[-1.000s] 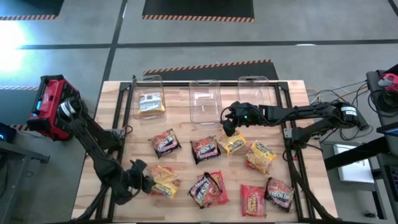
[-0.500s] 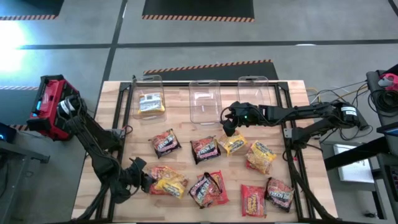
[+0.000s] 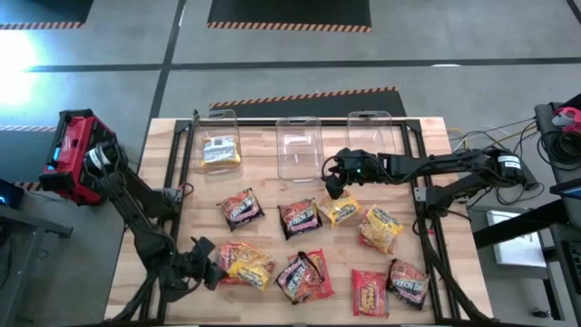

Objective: Sort Maruchan noodles
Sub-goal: Put the yellow noodle pack into the left transparent bin

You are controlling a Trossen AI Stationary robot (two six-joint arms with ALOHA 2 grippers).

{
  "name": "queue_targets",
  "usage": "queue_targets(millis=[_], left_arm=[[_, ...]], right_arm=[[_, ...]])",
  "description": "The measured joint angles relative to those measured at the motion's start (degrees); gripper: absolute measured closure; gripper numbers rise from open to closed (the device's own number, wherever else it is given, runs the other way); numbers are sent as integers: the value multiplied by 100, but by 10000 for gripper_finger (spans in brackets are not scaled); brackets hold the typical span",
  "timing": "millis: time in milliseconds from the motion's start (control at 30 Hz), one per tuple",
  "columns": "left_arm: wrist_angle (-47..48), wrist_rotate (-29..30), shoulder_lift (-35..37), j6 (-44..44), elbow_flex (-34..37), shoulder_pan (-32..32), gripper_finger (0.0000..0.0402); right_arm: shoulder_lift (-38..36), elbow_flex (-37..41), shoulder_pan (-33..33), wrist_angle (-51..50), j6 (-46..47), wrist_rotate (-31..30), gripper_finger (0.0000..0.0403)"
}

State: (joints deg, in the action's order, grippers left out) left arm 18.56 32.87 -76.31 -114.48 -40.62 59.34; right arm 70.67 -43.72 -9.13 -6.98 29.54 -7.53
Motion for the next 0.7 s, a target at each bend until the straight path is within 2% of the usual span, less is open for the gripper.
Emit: queue_targets(millis=[233, 400, 567, 700], left_arm=[[-357, -385, -342, -228, 0, 30, 274], [-365, -407, -514, -485, 0, 41, 225], [-382, 51, -682, -832, 0, 41, 193], [-409, 366, -769, -1030, 0, 41, 187]], right_arm=[[0, 0, 0, 0, 0, 0, 188], [0, 0, -1, 0, 0, 0, 188], [0, 0, 0, 0, 0, 0, 188], [0, 0, -2, 0, 0, 0, 188]])
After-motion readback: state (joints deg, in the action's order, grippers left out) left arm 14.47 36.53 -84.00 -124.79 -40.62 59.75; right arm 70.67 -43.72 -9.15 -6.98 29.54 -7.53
